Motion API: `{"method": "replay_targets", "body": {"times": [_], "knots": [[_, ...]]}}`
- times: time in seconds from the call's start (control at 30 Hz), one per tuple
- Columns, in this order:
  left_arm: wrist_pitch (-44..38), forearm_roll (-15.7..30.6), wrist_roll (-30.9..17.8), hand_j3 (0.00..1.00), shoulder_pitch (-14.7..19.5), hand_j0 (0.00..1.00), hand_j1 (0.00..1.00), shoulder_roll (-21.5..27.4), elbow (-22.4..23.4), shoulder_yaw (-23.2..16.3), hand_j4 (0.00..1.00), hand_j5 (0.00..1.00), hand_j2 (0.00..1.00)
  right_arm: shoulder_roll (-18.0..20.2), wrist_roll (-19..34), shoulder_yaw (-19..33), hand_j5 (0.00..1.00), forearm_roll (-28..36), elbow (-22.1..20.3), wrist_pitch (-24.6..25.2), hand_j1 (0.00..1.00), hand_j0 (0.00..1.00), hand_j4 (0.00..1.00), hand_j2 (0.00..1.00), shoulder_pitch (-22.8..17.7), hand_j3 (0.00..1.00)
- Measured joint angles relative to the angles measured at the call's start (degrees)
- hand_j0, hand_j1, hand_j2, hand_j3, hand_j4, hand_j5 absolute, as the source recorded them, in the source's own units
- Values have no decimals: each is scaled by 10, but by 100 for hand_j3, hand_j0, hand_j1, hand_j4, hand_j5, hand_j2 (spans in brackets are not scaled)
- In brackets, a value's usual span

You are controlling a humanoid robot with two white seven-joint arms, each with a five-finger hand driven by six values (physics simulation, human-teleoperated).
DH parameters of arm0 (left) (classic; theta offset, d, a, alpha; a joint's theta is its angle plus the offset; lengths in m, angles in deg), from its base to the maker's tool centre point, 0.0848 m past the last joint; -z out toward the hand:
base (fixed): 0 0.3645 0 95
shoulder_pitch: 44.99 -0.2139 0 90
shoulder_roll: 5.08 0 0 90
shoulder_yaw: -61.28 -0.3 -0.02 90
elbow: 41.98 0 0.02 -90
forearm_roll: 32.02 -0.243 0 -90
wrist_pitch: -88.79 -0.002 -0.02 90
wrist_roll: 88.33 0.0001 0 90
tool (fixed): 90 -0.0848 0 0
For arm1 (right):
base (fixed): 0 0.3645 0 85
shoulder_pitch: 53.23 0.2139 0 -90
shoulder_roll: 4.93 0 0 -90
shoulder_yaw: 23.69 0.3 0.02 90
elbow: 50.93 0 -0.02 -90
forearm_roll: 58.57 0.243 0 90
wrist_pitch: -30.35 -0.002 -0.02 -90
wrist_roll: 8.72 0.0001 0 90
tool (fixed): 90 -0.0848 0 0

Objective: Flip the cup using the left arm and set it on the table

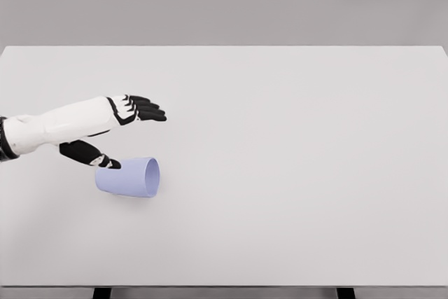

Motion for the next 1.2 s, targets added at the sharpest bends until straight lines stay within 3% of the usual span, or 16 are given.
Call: {"method": "replay_targets", "body": {"times": [0.13, 0.23, 0.3, 0.33, 0.4, 0.43, 0.53, 0.6, 0.73, 0.8, 0.9, 0.97, 1.2], "knots": [[0, -2, -1, 100, -14, 100, 100, -3, -9, -2, 100, 100, 100, 0, 0, 0, 100, 0, 1, 0, 100, 100, 100, 100, 0, 100], [-15, -2, -15, 100, 7, 100, 100, -22, -11, 1, 100, 100, 100, 0, 0, 0, 100, 0, 1, 0, 100, 100, 100, 100, 0, 100], [-70, -4, -29, 100, 77, 100, 100, -20, -12, -2, 100, 100, 100, 0, 0, 0, 100, 0, 1, 0, 100, 100, 100, 100, 0, 100], [-99, 2, -32, 100, 128, 100, 100, 0, -12, -22, 100, 100, 100, 0, 0, 0, 100, 0, 1, 0, 100, 100, 100, 100, 0, 100], [-124, 6, -11, 100, 149, 100, 100, 43, -13, -80, 100, 100, 100, 0, 0, 0, 100, 0, 1, 0, 100, 100, 100, 100, 0, 100], [-125, 17, 3, 100, 186, 100, 100, 57, -12, -104, 100, 100, 100, 0, 0, 0, 100, 0, 1, 0, 100, 100, 100, 100, 0, 100], [-205, 108, 26, 100, 331, 100, 100, 96, -12, -181, 100, 100, 100, 0, 0, 0, 100, 0, 1, 0, 100, 100, 100, 100, 0, 100], [-259, 148, 32, 100, 386, 100, 100, 112, -12, -243, 100, 100, 100, 0, 0, 0, 100, 0, 1, 0, 100, 100, 100, 100, 0, 100], [-330, 267, -33, 100, 403, 100, 100, 125, -12, -336, 100, 100, 100, 0, 0, 0, 100, 0, 1, 0, 100, 100, 100, 100, 0, 100], [-343, 303, -54, 100, 403, 100, 100, 121, -13, -374, 100, 100, 100, 0, 0, 0, 100, 0, 1, 0, 100, 100, 100, 100, 0, 100], [-345, 310, -50, 100, 394, 100, 100, 111, -13, -425, 100, 100, 100, 0, 0, 0, 100, 0, 1, 0, 100, 100, 100, 100, 0, 100], [-327, 312, -46, 100, 367, 100, 100, 106, -13, -445, 100, 100, 100, 0, 0, 0, 100, 0, 1, 0, 100, 100, 100, 100, 0, 100], [-272, 311, -29, 100, 331, 100, 100, 100, -13, -465, 100, 100, 100, 0, 0, 0, 100, 0, 1, 0, 100, 100, 100, 100, 0, 100]]}}
